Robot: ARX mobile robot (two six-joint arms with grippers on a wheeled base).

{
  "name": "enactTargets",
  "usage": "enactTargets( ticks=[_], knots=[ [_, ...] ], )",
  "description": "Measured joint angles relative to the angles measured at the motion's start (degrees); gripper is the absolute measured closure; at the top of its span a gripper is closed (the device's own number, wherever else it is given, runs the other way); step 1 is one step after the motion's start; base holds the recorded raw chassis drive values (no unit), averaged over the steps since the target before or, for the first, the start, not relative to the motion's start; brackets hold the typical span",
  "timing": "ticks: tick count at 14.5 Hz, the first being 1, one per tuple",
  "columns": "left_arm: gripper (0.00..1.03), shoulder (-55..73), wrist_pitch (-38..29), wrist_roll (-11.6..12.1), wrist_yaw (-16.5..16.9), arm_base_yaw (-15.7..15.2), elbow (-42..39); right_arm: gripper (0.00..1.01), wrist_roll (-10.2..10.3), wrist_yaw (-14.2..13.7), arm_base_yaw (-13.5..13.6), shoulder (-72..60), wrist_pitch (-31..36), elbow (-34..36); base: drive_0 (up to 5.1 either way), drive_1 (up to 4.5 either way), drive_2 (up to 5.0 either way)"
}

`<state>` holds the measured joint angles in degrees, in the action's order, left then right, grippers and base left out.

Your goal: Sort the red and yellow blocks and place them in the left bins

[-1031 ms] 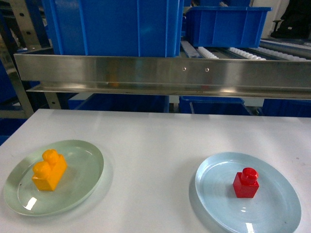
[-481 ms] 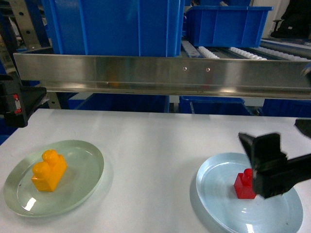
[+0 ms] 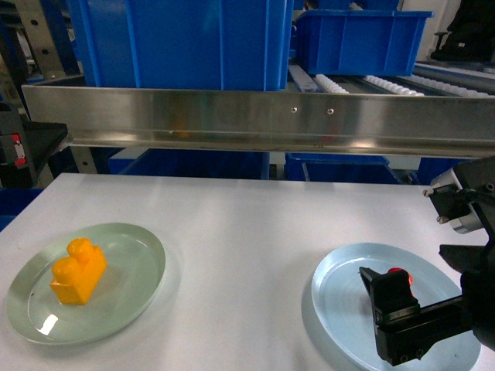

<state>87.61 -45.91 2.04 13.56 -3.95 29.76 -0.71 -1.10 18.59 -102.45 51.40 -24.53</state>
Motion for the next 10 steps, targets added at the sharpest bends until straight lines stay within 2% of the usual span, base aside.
enactTargets(
  ticks=[3, 7, 8, 10],
  knots=[
    [0.05, 0.0, 0.0, 0.0, 0.0, 0.0, 0.0, 0.03, 2.6, -0.2, -1.1, -3.0, -0.6, -2.0, 0.0, 0.0, 0.0],
    [0.05, 0.0, 0.0, 0.0, 0.0, 0.0, 0.0, 0.03, 4.2, 0.6, -3.0, -8.3, -3.2, -6.0, 0.0, 0.0, 0.0],
    [0.05, 0.0, 0.0, 0.0, 0.0, 0.0, 0.0, 0.03, 4.3, 0.5, -5.2, -13.0, -3.7, -8.6, 0.0, 0.0, 0.0],
    [0.05, 0.0, 0.0, 0.0, 0.0, 0.0, 0.0, 0.03, 5.3, 0.7, -5.7, -16.8, -1.6, -9.6, 0.0, 0.0, 0.0]
  ],
)
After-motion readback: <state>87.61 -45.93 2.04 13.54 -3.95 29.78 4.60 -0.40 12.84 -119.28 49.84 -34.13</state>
